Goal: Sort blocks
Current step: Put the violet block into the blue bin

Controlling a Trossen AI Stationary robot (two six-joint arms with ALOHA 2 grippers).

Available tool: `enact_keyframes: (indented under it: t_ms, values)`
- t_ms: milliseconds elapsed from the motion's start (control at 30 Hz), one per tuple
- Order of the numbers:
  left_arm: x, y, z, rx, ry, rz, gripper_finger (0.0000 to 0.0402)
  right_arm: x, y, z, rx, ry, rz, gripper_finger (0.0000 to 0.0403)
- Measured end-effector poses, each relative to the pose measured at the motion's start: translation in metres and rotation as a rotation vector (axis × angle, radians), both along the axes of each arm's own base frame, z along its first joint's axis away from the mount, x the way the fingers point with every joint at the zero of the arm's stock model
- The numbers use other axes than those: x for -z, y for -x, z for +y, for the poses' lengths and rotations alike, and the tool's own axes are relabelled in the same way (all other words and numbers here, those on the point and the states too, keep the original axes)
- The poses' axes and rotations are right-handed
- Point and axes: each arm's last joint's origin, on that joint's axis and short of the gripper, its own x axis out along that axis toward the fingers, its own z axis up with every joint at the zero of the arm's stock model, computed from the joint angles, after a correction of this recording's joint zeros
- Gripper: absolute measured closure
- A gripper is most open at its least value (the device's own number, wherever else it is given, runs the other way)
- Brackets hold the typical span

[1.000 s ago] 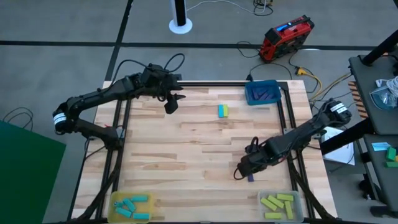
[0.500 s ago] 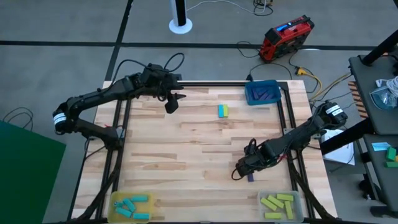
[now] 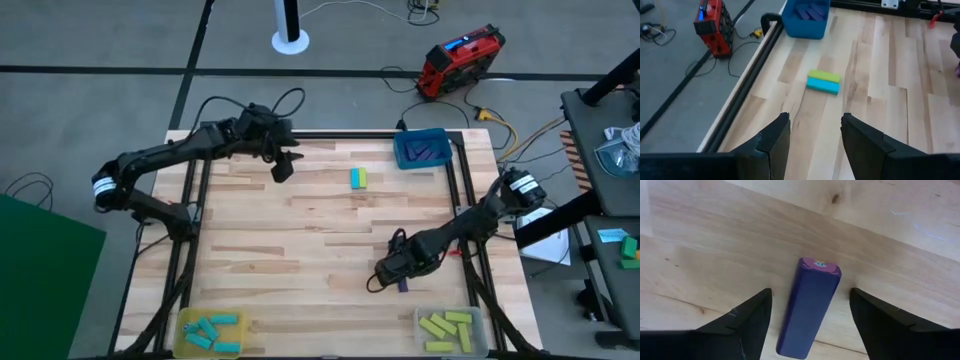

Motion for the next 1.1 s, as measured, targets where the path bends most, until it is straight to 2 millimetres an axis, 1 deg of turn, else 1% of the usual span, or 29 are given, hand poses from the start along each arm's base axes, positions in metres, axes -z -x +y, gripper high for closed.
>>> enact_keyframes:
  t_ms: [167,333,467,600,667,900,1000,1100]
  values:
    - [0.005,-0.006,0.003,-0.029,0.034,-0.022,0.0247,0.004,-0.001,0.001,-0.021,0.000,0.011,0.0159]
    - [0.003,-0.009,0.005,-0.037,0.029,-0.061,0.0247,0.003,-0.001,0.001,-0.012,-0.001,0.006,0.0192]
    - [0.001,-0.010,0.006,-0.037,0.021,-0.076,0.0247,0.003,-0.001,0.000,0.000,0.003,0.005,0.0235]
    - [0.001,-0.010,0.006,-0.037,0.018,-0.080,0.0247,0.003,-0.001,0.000,-0.003,0.001,0.000,0.0292]
    - [0.001,-0.010,0.006,-0.036,0.017,-0.079,0.0247,0.002,-0.002,0.001,-0.014,0.000,-0.005,0.0313]
    - [0.001,-0.010,0.006,-0.036,0.016,-0.080,0.0247,-0.003,0.000,-0.001,-0.036,-0.007,-0.028,0.0313]
    - [0.000,-0.010,0.006,-0.036,0.016,-0.080,0.0247,-0.015,0.002,-0.004,-0.029,-0.014,-0.068,0.0313]
    - [0.000,-0.010,0.006,-0.036,0.016,-0.080,0.0247,-0.031,0.005,-0.012,-0.003,-0.001,-0.116,0.0313]
